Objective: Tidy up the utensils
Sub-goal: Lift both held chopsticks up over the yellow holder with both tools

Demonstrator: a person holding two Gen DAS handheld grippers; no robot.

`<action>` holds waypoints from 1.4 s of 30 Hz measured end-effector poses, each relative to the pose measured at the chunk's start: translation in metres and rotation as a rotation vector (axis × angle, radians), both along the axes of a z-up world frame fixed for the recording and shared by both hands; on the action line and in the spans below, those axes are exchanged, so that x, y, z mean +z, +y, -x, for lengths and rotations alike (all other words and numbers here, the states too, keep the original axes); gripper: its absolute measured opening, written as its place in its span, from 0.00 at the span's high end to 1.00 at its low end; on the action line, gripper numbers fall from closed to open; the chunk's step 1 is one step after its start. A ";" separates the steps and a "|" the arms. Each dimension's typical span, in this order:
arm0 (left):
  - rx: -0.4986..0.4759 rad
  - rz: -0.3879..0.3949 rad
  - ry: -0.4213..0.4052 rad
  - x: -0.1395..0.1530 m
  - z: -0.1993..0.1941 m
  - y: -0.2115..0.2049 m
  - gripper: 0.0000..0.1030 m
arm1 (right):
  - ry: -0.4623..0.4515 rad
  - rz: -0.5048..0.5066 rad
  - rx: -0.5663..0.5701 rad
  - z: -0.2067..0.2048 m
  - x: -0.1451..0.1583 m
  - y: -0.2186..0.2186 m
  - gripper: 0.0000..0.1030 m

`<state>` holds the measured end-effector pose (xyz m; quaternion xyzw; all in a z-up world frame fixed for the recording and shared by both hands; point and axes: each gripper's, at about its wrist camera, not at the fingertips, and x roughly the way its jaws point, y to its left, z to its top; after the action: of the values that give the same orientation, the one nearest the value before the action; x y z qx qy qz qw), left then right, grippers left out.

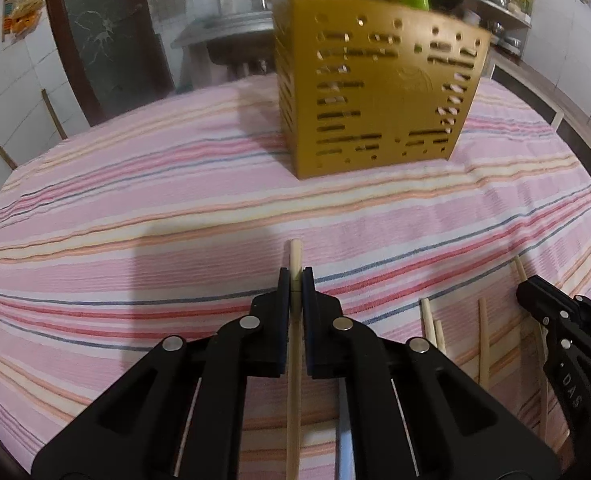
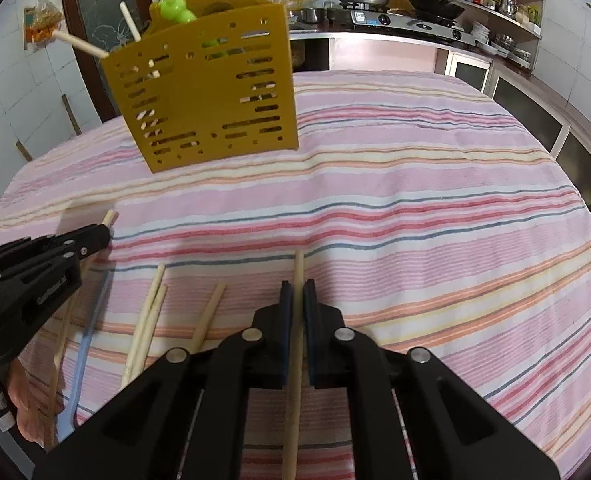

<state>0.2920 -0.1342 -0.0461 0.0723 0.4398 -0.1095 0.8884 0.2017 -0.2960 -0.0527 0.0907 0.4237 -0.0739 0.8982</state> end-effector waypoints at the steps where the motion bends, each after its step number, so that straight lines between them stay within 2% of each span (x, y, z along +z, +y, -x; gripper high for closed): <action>1: 0.007 0.009 -0.011 0.003 0.002 0.003 0.96 | -0.008 -0.002 -0.001 0.001 0.002 0.000 0.94; 8: 0.057 0.070 -0.111 0.031 0.022 0.028 0.96 | -0.104 -0.010 -0.013 0.010 0.024 -0.006 0.94; 16: 0.090 0.142 -0.276 0.084 0.053 0.058 0.96 | -0.263 -0.015 -0.019 0.026 0.062 -0.009 0.94; 21: 0.107 0.181 -0.346 0.107 0.070 0.076 0.96 | -0.370 0.020 -0.018 0.040 0.085 -0.008 0.94; 24: 0.118 0.202 -0.385 0.114 0.082 0.087 0.96 | -0.439 0.041 -0.014 0.051 0.098 -0.006 0.94; 29: 0.133 0.228 -0.429 0.119 0.096 0.098 0.96 | -0.501 0.072 -0.003 0.065 0.107 -0.001 0.94; 34: 0.136 0.212 -0.507 0.126 0.113 0.100 0.96 | -0.526 0.106 0.012 0.073 0.110 0.006 0.94; 42: 0.126 0.226 -0.549 0.136 0.122 0.097 0.96 | -0.570 0.106 0.018 0.078 0.120 0.001 0.94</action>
<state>0.1703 -0.0368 0.0898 -0.0276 0.1718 -0.0785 0.9816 0.1236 -0.2946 0.0670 0.0569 0.1504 -0.0598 0.9852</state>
